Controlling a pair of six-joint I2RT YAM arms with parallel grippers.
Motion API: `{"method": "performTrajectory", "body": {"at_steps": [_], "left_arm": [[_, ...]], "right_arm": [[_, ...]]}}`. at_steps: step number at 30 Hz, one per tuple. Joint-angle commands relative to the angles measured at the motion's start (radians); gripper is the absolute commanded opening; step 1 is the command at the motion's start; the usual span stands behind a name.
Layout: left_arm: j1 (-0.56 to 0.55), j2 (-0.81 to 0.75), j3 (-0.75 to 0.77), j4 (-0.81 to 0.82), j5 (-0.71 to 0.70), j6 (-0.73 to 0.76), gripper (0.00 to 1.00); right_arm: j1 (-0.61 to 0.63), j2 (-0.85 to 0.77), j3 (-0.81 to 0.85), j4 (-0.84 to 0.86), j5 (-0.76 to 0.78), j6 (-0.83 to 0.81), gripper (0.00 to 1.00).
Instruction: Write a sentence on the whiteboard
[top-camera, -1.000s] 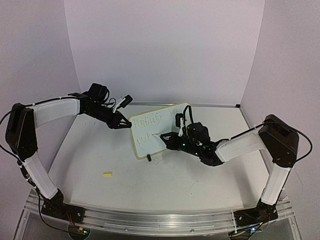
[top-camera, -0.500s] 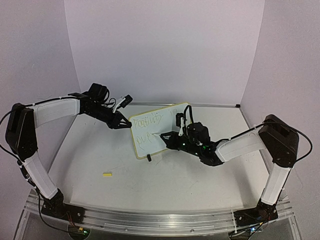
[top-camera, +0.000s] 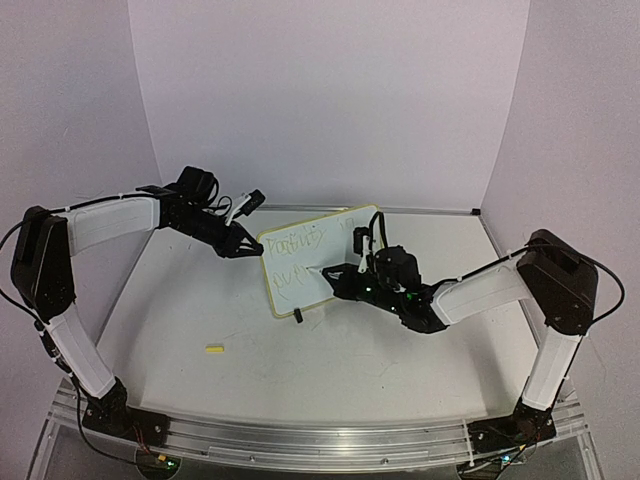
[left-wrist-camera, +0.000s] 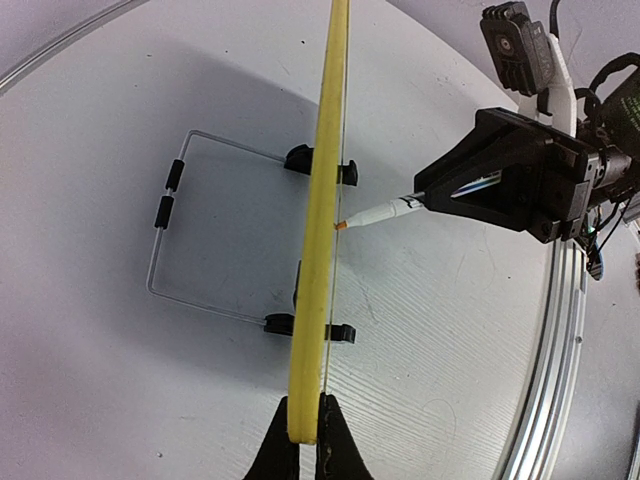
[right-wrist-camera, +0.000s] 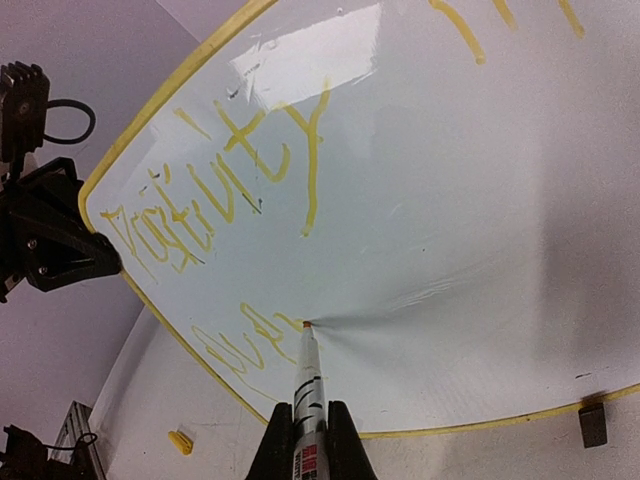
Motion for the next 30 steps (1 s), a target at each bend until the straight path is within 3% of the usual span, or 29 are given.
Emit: {"method": "performTrajectory", "body": {"at_steps": [1, 12, 30], "left_arm": [[-0.021, 0.022, 0.009, -0.080, -0.044, 0.021, 0.00], [-0.021, 0.019, 0.009, -0.077, -0.046, 0.021, 0.00], [-0.021, 0.022, 0.009, -0.076, -0.047, 0.022, 0.00]], "right_arm": [[-0.015, -0.026, -0.009, 0.024, 0.050, 0.006, 0.00], [-0.014, -0.115, -0.048, 0.090, -0.031, -0.062, 0.00], [-0.016, -0.004, 0.023, 0.077, -0.016, -0.040, 0.00]]}}
